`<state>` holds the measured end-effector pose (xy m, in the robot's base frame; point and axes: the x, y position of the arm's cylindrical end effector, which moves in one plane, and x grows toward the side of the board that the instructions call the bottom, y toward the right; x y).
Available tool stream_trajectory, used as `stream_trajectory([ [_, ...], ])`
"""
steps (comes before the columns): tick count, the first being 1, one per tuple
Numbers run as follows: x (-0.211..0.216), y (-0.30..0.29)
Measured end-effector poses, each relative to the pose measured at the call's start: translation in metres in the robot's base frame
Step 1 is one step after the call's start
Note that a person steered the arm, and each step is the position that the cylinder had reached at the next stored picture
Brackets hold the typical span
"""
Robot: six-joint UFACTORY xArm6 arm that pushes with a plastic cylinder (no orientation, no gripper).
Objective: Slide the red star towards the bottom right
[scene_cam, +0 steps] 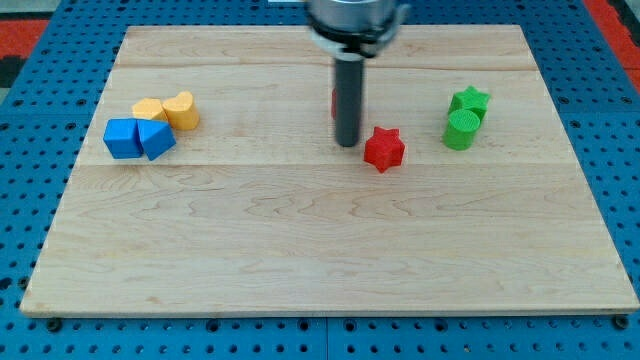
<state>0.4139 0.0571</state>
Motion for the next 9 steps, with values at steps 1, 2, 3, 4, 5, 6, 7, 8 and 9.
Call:
stream_trajectory([
  [1,0.013,0.049],
  [2,0.02,0.054],
  [3,0.06,0.092],
  [4,0.101,0.113],
  [5,0.085,0.095],
  [6,0.066,0.122],
  [7,0.052,0.159],
  [8,0.065,0.175],
  [9,0.12,0.161],
])
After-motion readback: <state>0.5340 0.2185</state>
